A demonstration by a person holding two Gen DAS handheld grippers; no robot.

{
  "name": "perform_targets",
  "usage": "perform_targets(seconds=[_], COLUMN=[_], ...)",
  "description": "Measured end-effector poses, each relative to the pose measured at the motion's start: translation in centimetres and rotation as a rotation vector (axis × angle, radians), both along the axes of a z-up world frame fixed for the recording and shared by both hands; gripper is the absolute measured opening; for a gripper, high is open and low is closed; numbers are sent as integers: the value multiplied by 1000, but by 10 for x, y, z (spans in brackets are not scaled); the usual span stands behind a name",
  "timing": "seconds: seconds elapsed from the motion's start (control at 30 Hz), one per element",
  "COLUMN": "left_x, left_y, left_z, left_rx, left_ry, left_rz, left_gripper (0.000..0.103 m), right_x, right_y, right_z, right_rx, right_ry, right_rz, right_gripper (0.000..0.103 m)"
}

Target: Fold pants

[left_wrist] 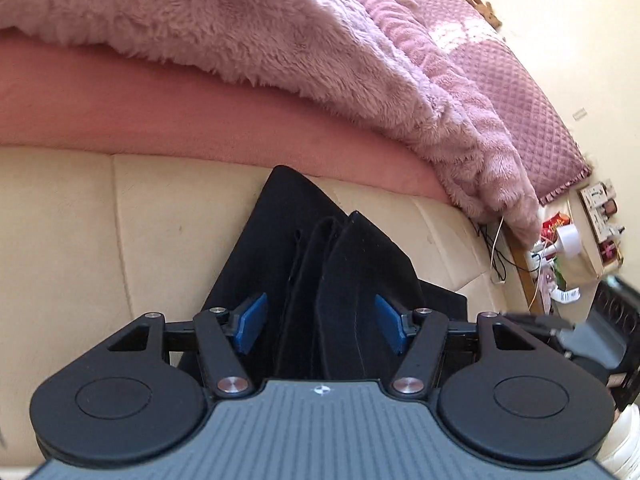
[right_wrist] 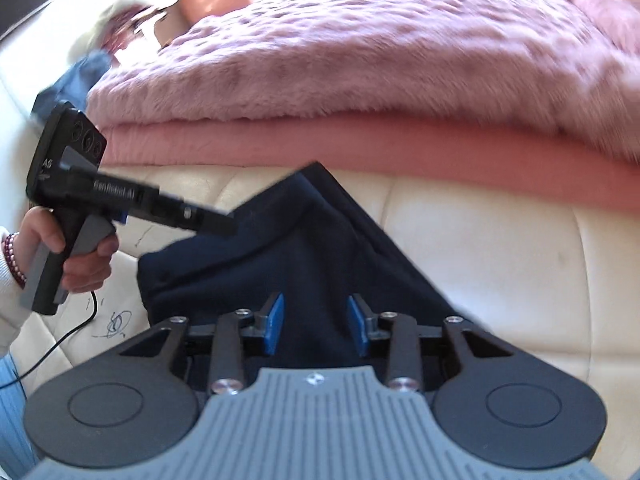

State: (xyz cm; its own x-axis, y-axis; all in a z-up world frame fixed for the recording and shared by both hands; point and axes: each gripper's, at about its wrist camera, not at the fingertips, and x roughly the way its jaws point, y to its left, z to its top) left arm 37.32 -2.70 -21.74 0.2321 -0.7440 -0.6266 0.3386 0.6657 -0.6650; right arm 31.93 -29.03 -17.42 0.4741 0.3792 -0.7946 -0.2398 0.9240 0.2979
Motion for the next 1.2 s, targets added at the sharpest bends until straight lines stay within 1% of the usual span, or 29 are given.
perform_targets(seconds=[0.1, 0.17, 0.2, 0.23, 0.27, 0.33, 0.37, 0.43, 0.5, 0.57, 0.63, 0.8, 0.87, 0.9, 0.93, 1.0, 1.07, 1.1, 1.13, 1.2], left_x=[1, -1, -3, -6, -11, -21, -26, -34, -40, -47, -49, -45, -49, -51, -53, -56, -51, -47, -41, -26], left_y=[-8, -13, -15, -19, -23, -34, -39, -44, -48, -55, -56, -49, -49, -51, -51, -54, -54, -54, -53, -46], left_z=[-3, -4, -3, -1, 2, 10, 14, 20, 25, 32, 37, 43, 53, 61, 71, 92, 108, 112, 112, 98], left_rx=[23, 38, 49, 67, 101, 161, 196, 233, 277, 309, 306, 265, 245, 234, 227, 221, 225, 239, 260, 282], left_ry=[-49, -71, -83, -101, -130, -182, -210, -244, -277, -314, -315, -270, -281, -296, -317, -363, -381, -382, -375, -317], left_rz=[-38, -61, -64, -72, -81, -110, -114, -112, -117, -139, -146, -102, -92, -90, -94, -115, -132, -139, -144, -131], left_gripper=[70, 69, 66, 56, 54, 46, 45, 39, 35, 30, 22, 18, 17, 17, 17, 17, 17, 17, 17, 17], right_x=[-9, -11, -12, -12, -12, -10, -9, -6, -4, -6, -6, -6, -11, -15, -21, -33, -43, -47, -51, -52], right_y=[-8, -10, -10, -10, -10, -10, -11, -15, -21, -24, -22, -15, -13, -12, -13, -15, -20, -21, -22, -20], right_z=[-17, -23, -25, -27, -28, -30, -30, -31, -32, -31, -30, -25, -18, -13, -9, 3, 13, 18, 22, 25], right_rx=[49, 71, 77, 75, 71, 66, 63, 63, 79, 86, 70, 27, 27, 31, 34, 50, 81, 85, 77, 38], right_ry=[19, 10, 5, 1, 1, 3, 7, 19, 36, 41, 40, 28, 11, -4, -19, -51, -79, -91, -102, -113], right_rz=[-51, -68, -69, -68, -68, -67, -70, -82, -102, -104, -98, -84, -81, -78, -79, -93, -104, -110, -116, -128], right_gripper=[32, 32, 32, 31, 30, 28, 26, 17, 11, 11, 11, 12, 18, 26, 30, 30, 30, 30, 30, 30])
